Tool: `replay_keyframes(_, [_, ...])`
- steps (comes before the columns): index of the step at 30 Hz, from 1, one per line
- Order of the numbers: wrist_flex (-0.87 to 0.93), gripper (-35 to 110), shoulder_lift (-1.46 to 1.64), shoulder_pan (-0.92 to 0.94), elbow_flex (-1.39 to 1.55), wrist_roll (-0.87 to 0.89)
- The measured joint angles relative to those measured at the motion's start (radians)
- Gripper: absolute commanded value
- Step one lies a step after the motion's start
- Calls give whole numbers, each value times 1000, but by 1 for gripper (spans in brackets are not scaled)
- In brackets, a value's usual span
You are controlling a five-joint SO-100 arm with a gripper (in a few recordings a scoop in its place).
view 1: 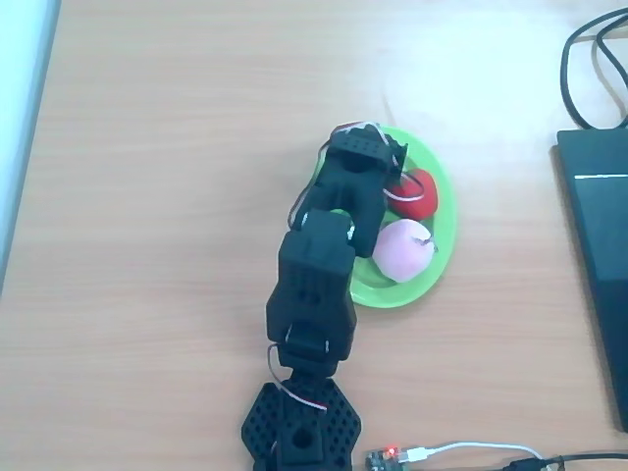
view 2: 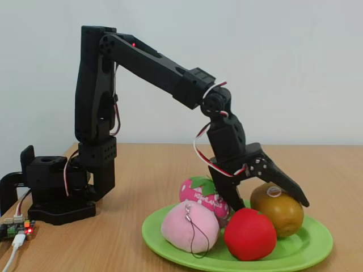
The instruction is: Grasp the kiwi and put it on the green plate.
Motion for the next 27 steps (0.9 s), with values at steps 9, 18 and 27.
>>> replay_keyframes(9, [0, 44, 117, -61, 118, 15])
replay_keyframes(18, [48, 45, 170, -103, 140, 37])
replay_keyframes(27, [48, 44, 187, -143, 143, 49])
